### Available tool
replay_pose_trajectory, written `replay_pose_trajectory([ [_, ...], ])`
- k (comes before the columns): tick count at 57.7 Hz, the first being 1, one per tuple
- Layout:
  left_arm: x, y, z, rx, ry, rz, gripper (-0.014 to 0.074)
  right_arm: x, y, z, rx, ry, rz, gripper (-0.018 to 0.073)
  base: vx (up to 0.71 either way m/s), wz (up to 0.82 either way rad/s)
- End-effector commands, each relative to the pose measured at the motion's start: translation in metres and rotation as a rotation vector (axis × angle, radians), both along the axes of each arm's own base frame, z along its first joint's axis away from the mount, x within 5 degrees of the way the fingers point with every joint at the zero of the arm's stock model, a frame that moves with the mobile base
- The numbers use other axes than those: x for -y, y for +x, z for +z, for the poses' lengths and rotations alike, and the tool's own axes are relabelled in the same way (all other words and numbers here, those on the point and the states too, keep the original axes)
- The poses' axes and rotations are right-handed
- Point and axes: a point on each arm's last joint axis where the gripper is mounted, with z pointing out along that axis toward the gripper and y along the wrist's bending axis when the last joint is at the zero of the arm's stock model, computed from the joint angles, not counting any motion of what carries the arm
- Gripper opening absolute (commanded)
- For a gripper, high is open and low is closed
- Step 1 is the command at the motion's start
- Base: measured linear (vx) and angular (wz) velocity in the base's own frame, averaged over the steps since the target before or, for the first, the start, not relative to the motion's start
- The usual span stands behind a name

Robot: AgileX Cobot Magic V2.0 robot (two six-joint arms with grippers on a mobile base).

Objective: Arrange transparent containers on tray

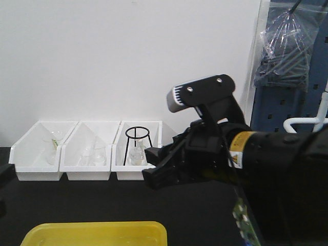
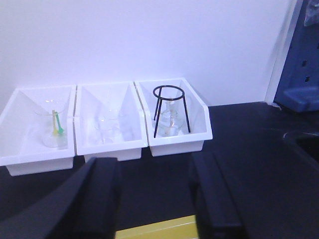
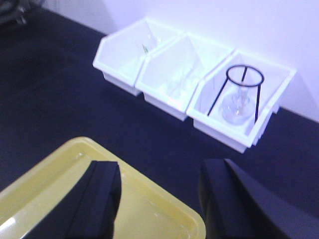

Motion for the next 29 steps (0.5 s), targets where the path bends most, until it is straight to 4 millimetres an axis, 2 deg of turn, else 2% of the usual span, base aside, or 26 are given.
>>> replay_pose_trajectory([
  [1, -0.005, -0.018, 0.024, 0.119, 0.002, 0.0, 0.029, 0.015, -0.02, 0.032, 0.203, 0.146, 0.032, 0.036, 0.0, 0.0],
  [8, -0.01, -0.04, 0.033, 0.174, 0.01, 0.005, 0.0127, 0.024, -0.03, 0.028, 0.212, 0.154, 0.034, 0.0307, 0.0, 0.0],
  [16, -0.014, -0.06, 0.043, 0.26, -0.012, 0.004, -0.0007, 0.027, -0.033, 0.026, 0.189, 0.133, 0.028, 0.0245, 0.0, 0.0],
  [23, -0.016, -0.07, 0.047, 0.296, -0.019, 0.005, -0.0008, 0.026, -0.032, 0.026, 0.186, 0.13, 0.028, 0.02, 0.0, 0.0],
  [29, -0.016, -0.071, 0.047, 0.299, -0.019, 0.005, -0.0008, 0.026, -0.032, 0.026, 0.187, 0.13, 0.028, 0.0184, 0.0, 0.0],
])
